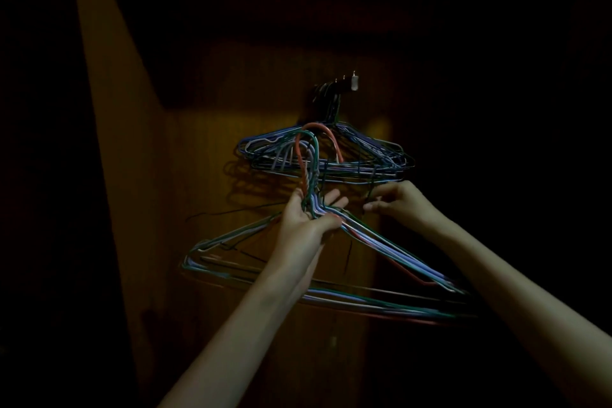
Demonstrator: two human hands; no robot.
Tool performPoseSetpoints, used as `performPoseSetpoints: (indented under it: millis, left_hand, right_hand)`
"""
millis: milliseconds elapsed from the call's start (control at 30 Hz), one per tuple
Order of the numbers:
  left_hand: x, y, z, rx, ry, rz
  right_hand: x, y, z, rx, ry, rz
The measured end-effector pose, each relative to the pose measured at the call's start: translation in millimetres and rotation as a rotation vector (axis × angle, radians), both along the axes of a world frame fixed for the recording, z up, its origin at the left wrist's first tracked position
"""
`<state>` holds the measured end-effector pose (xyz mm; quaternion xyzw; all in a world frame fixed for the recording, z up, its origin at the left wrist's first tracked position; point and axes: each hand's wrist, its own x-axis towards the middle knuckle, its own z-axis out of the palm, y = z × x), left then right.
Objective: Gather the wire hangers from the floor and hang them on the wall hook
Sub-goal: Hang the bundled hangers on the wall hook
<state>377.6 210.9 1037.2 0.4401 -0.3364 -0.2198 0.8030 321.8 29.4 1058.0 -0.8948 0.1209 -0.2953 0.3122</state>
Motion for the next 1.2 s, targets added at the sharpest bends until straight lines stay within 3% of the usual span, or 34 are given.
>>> performPoseSetpoints:
  millis: [200, 600, 767, 1000, 1200]
  left_hand:
    - [-2.2, 5.6, 2.6, 0.016, -0.028, 0.026]
    - [5.5, -10.4, 3.9, 0.038, -0.046, 0.024]
    - [7.6, -24.8, 8.7, 0.059, -0.038, 0.043]
    - [16.1, -39.1, 15.1, 0.035, -0.046, 0.056]
    - [25.9, -52.4, 22.6, 0.023, -0.056, 0.076]
  right_hand:
    - [0.4, -1.4, 2.8, -0.169, 0.002, -0.064]
    - [6.5, 20.3, 26.7, 0.027, -0.321, 0.054]
    - [13.7, 27.4, 30.8, 0.240, -0.270, 0.180]
    - [18.3, 7.2, 29.5, 0.043, -0.185, 0.093]
    - [5.6, -20.5, 23.6, 0.026, -0.172, 0.042]
